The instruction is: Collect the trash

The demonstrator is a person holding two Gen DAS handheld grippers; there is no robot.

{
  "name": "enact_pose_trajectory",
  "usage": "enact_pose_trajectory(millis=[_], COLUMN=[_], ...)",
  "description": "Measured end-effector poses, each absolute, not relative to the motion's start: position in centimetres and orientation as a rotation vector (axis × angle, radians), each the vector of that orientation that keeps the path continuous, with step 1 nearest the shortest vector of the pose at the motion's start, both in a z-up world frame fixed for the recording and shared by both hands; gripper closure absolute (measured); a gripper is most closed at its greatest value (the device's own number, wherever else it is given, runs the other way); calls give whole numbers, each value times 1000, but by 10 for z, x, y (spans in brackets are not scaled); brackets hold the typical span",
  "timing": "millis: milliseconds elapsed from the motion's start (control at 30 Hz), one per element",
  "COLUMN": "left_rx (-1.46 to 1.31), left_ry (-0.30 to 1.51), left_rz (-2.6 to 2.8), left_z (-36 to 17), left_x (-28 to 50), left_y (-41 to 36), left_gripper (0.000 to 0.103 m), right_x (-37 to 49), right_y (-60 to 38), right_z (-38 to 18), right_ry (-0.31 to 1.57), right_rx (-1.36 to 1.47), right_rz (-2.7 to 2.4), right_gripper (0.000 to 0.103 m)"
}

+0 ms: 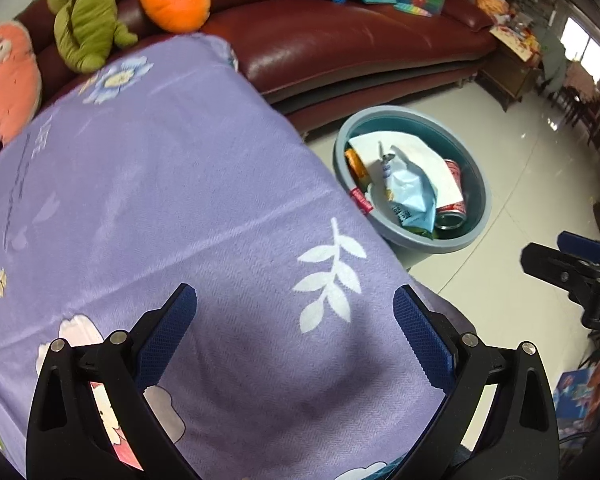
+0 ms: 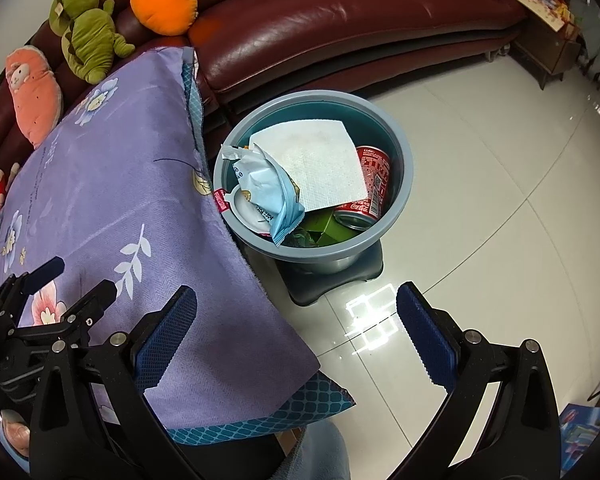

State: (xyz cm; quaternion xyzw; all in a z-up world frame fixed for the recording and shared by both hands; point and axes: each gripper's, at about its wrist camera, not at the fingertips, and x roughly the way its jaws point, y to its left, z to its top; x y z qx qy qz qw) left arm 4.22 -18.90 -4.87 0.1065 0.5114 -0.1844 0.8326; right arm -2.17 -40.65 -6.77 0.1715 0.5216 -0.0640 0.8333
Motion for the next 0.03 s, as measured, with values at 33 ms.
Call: enact_pose_trajectory(millis=[33], left_rx=[222], left_ry=[1085], left_rz=[-384], left_z=[-49], left_x=[43], left_y=[-187], left_gripper=[4], right_x=[-21], right_y=[-407], right_z=[-67], right_ry=[1105], right_rx=[362], right_rz=[-136], right_gripper=[7])
